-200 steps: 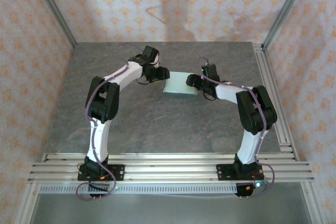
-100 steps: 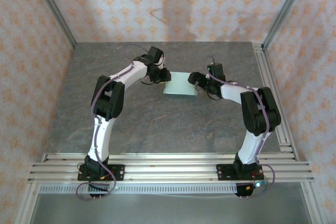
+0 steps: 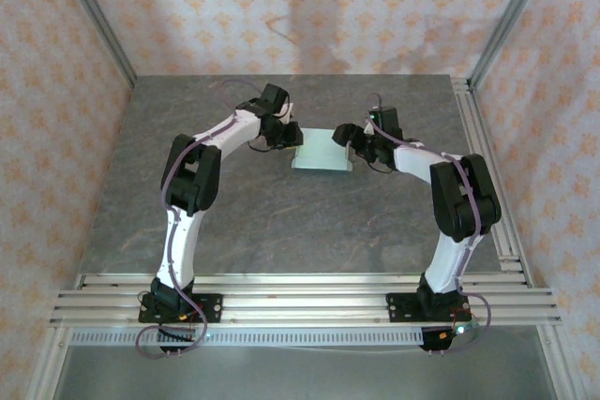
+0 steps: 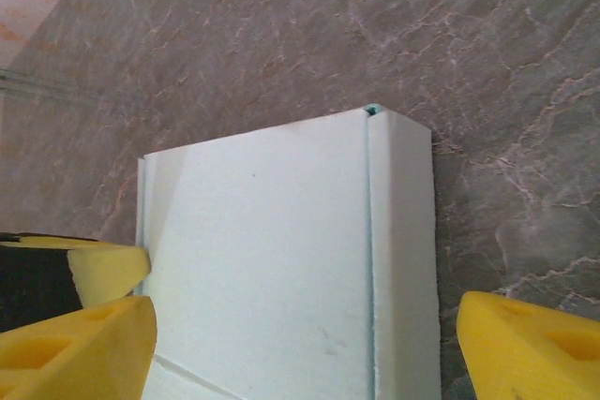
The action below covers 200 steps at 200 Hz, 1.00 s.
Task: Fold the paper box
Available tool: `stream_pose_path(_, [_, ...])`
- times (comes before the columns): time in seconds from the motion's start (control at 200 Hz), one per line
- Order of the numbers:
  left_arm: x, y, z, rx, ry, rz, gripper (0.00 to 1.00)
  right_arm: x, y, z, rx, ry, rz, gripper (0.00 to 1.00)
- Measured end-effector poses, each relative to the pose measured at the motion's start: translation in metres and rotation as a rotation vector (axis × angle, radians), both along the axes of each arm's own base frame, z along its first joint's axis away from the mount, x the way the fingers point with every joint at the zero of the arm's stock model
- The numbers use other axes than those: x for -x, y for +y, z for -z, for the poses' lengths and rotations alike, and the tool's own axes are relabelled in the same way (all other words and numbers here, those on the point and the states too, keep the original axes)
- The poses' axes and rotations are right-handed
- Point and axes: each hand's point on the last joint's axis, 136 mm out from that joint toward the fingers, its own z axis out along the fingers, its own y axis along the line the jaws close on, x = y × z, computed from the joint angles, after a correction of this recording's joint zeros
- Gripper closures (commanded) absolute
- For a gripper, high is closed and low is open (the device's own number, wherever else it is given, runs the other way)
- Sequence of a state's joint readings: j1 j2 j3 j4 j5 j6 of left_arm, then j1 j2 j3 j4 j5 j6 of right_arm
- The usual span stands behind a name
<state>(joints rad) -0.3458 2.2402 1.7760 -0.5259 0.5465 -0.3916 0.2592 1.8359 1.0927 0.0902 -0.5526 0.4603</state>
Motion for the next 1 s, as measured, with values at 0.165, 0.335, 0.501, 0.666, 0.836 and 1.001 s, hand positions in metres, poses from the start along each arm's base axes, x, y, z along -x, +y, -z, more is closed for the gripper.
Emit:
stream_pose_path(0.165, [0.000,0.002,-0.001,0.048,0.004,0.015,0.88,0.000,-0.003,0.001,-0.039,0.029,0.018,0.17])
stream_pose_path(0.335, [0.003,0.000,-0.003,0.076,0.009,0.042,0.94,-0.002,-0.006,0.007,-0.069,0.063,0.051,0.17])
stream_pose_path(0.501, [0.007,-0.001,-0.003,0.095,0.020,0.064,0.97,0.000,-0.004,0.022,-0.088,0.110,0.057,0.17])
stream_pose_path(0.666, [0.011,0.000,-0.003,0.128,0.037,0.085,0.97,-0.001,-0.002,0.022,-0.108,0.117,0.057,0.16])
stream_pose_path(0.836, [0.013,0.004,-0.003,0.168,0.062,0.089,0.97,-0.003,0.008,0.016,-0.167,0.105,0.029,0.15])
stream_pose_path(1.001, [0.014,0.005,-0.002,0.213,0.082,0.095,0.96,-0.004,0.019,0.014,-0.248,0.114,-0.007,0.16])
